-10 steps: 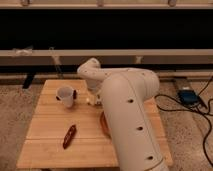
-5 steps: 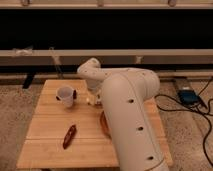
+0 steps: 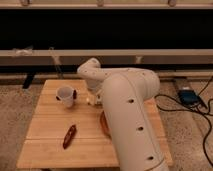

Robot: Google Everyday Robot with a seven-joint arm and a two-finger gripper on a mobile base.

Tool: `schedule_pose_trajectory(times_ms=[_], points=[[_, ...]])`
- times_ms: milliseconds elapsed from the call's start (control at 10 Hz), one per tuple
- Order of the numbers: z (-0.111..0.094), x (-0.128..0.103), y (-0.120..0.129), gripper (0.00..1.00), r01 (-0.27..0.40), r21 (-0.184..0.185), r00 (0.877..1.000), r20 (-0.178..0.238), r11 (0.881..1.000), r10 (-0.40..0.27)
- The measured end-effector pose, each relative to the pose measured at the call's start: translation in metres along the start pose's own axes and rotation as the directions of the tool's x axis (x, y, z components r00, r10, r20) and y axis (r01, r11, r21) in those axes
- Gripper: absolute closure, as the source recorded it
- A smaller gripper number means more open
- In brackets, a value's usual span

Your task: Stand the bottle upright

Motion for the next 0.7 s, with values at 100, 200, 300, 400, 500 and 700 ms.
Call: schedule_pose_trajectory(times_ms=[100,200,300,400,500,700], points=[[-0.004,-0.002,0.003,0.20,0.031,0.006,0.999,0.034,0.999,-0.031],[-0.008,-0.001,0.005,0.20,0.048,0.015,0.997,0.057,0.999,-0.049],[-0.013,-0.002,0.007,0.20,0.063,0.026,0.996,0.066,0.998,-0.065],[-0.019,-0.009,0.016,0.20,0.093,0.030,0.992,0.086,0.995,-0.095],[-0.022,-0.013,0.021,0.20,0.115,0.033,0.989,0.093,0.993,-0.117],[-0.023,-0.018,0.029,0.20,0.155,0.041,0.983,0.095,0.987,-0.159]])
